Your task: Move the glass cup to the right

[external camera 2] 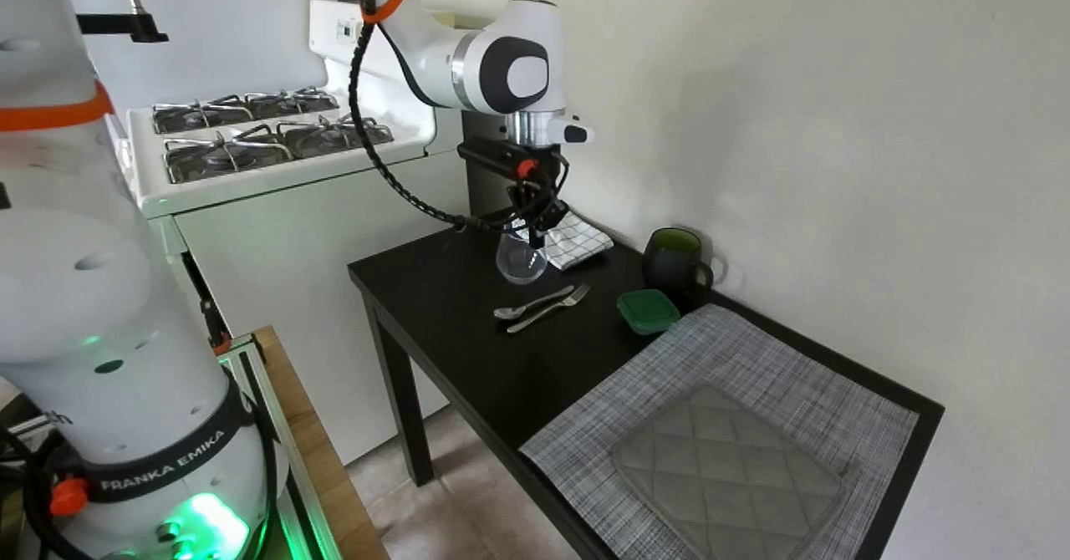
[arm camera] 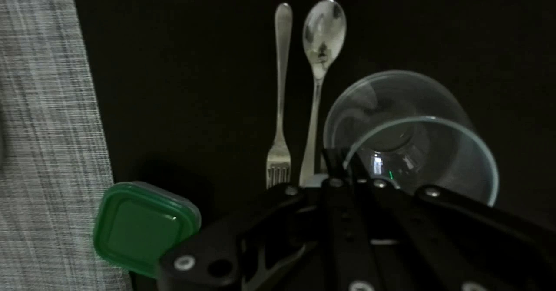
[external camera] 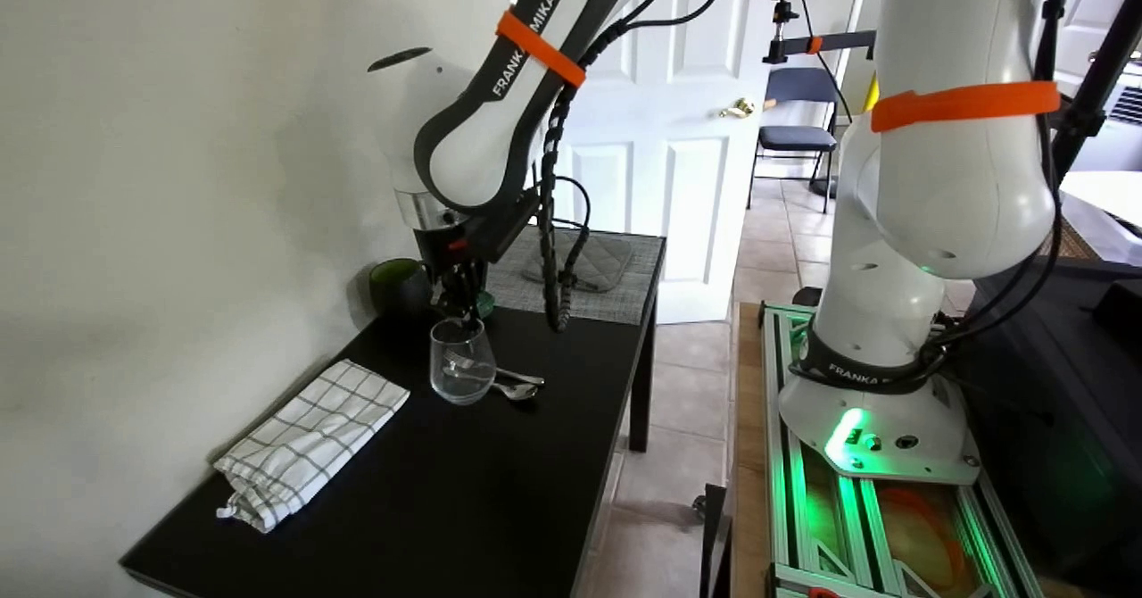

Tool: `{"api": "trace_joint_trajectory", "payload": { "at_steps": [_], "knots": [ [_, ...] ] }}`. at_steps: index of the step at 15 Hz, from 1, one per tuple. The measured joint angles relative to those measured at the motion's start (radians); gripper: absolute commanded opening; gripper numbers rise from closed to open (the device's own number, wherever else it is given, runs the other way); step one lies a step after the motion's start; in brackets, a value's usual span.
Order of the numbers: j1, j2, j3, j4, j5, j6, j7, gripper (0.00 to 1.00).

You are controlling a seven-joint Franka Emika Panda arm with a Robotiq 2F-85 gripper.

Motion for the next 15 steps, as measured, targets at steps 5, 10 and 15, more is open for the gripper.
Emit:
{"api": "trace_joint_trajectory", "payload": {
  "at_steps": [5, 10, 15],
  "knots": [
    [-0.039, -0.034, -0.046, 0.000, -0.092, -0.056, 0.000, 0.01],
    [-0.084, -0.037, -0.086, 0.000, -0.165, -0.059, 0.003, 0.01],
    [-0.115, -0.031, -0.108, -0.008, -0.196, -0.059, 0.003, 0.01]
  ]
}}
